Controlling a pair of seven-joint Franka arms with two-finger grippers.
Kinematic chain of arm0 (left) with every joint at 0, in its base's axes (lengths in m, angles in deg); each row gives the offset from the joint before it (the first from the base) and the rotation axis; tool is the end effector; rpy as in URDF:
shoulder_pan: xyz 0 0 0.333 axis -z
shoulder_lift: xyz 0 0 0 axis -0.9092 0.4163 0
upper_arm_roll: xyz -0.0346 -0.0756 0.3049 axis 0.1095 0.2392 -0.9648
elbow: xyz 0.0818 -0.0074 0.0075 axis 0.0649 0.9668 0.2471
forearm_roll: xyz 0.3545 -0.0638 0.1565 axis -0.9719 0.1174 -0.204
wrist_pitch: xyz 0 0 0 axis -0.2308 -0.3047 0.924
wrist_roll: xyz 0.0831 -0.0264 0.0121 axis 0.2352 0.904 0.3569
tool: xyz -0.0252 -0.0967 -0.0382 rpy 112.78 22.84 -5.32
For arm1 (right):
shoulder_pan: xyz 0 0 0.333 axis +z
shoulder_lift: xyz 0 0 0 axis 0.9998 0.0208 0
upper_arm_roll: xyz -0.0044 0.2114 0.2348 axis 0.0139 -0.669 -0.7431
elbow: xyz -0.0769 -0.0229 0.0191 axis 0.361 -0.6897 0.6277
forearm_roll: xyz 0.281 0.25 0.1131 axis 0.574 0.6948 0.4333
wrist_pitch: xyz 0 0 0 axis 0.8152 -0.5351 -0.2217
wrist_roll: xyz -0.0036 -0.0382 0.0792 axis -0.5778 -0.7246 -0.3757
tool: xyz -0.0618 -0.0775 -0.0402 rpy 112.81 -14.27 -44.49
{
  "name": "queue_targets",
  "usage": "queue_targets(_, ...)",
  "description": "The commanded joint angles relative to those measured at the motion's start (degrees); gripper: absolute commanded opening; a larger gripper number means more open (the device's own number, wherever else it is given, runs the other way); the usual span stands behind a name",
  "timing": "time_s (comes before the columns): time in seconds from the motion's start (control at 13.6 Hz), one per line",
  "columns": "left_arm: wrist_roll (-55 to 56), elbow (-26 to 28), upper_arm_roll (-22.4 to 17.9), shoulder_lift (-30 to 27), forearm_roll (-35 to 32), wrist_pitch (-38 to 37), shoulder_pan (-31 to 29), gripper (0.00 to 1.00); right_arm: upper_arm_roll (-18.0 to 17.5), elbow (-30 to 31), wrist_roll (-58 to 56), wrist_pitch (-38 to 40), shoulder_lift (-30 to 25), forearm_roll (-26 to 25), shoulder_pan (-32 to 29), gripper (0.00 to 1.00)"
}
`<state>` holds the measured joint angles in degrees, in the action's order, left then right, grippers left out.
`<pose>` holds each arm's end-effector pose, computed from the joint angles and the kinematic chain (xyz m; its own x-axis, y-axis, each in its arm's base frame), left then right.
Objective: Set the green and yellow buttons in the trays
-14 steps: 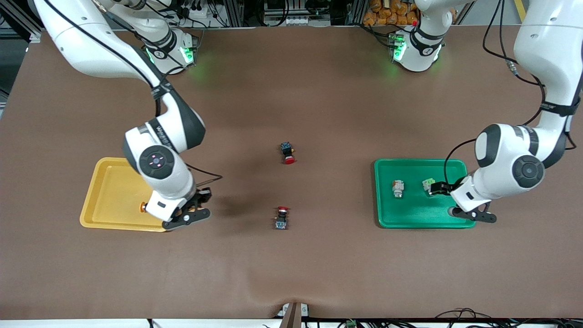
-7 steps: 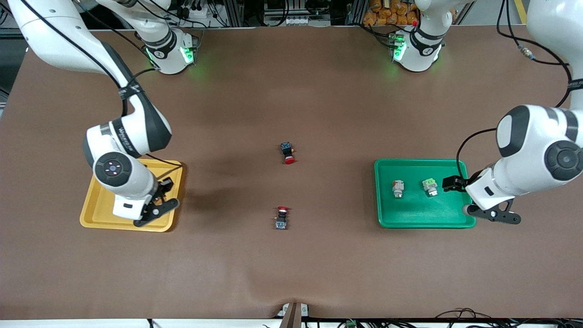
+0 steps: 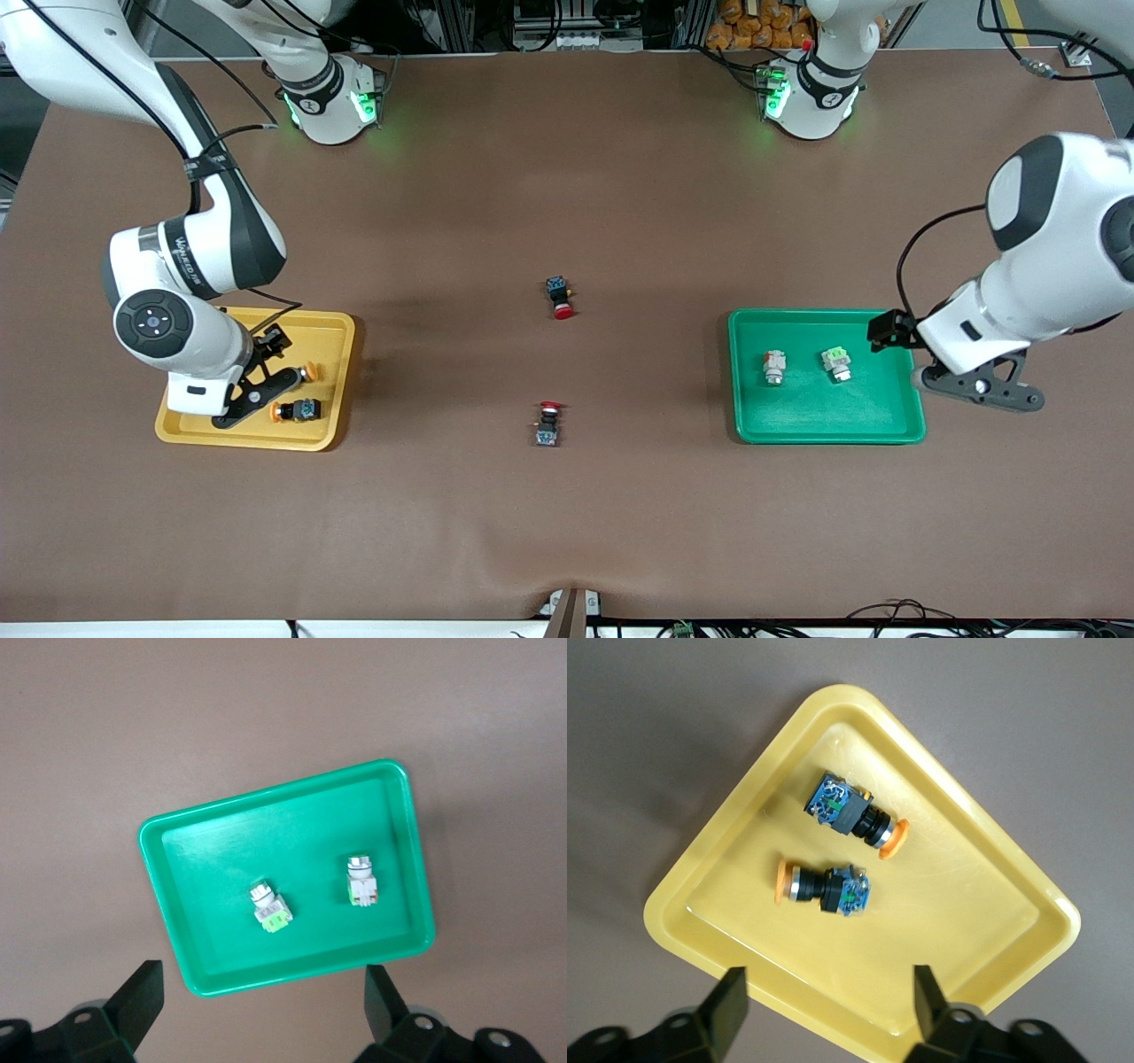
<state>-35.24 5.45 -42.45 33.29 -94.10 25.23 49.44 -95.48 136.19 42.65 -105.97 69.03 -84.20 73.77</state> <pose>0.6418 -0.0819 0.4851 0.9667 -0.2557 -0.0113 -0.2558 -0.9667 -0.0042 0.6408 0.0616 0.3285 0.7630 0.5939 -0.2552 0.6332 -0.7661 0.1104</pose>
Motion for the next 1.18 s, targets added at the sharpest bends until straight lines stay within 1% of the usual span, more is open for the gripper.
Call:
queue_targets(0.0, 0.1, -1.0, 0.1, -2.9, 2.8, -4.5, -0.3, 1.0, -1.1, 2.4, -0.6, 0.2, -2.3, 0.8, -1.1, 1.0)
queue_targets(0.15, 0.1, -2.2, 0.2, -3.8, 3.2, -6.9, -0.2, 1.0, -1.2, 2.4, 0.6, 2.0, -3.8, 0.9, -1.0, 1.0)
queue_targets(0.22, 0.0, -2.5, 0.2, -4.1, 3.2, -7.8, -0.3, 1.0, -1.2, 2.4, 1.5, 4.5, -4.9, 1.6, -0.9, 1.0)
queue_targets(0.37, 0.0, -2.8, 0.1, -5.4, 4.0, -9.0, -0.2, 1.0, -1.2, 2.4, 4.6, 7.7, -7.2, 7.2, -0.7, 1.0)
queue_targets(0.44, 0.0, -2.9, 0.0, -6.1, 4.9, -9.8, -0.1, 1.0, -1.2, 2.4, 6.6, 8.5, -7.9, 8.8, -0.5, 1.0)
queue_targets(0.66, 0.1, -2.9, -0.5, -9.1, 6.4, -12.3, 0.1, 1.0, -1.3, 2.3, 8.9, 9.6, -10.2, 10.5, 0.1, 1.0)
queue_targets(0.74, 0.1, -2.9, -1.1, -10.4, 6.5, -12.9, 0.3, 1.0, -1.3, 2.3, 9.5, 10.0, -11.2, 11.8, 0.0, 1.0)
queue_targets(0.81, 0.0, -2.9, -3.2, -11.6, 6.6, -14.0, 1.7, 1.0, -1.2, 2.3, 9.7, 10.5, -12.3, 12.7, 0.0, 1.0)
queue_targets(0.88, 0.0, -2.9, -7.2, -12.9, 6.8, -15.0, 5.5, 1.0, -1.2, 2.2, 10.2, 11.0, -13.2, 13.1, 0.0, 1.0)
queue_targets(1.03, 0.1, -2.9, -16.6, -14.5, 8.0, -16.9, 13.8, 1.0, -1.2, 2.0, 14.1, 11.7, -15.4, 13.1, 0.2, 1.0)
queue_targets(1.11, 0.2, -2.9, -20.0, -15.1, 8.4, -17.6, 16.1, 1.0, -1.1, 1.8, 16.3, 11.8, -16.6, 13.1, 0.4, 1.0)
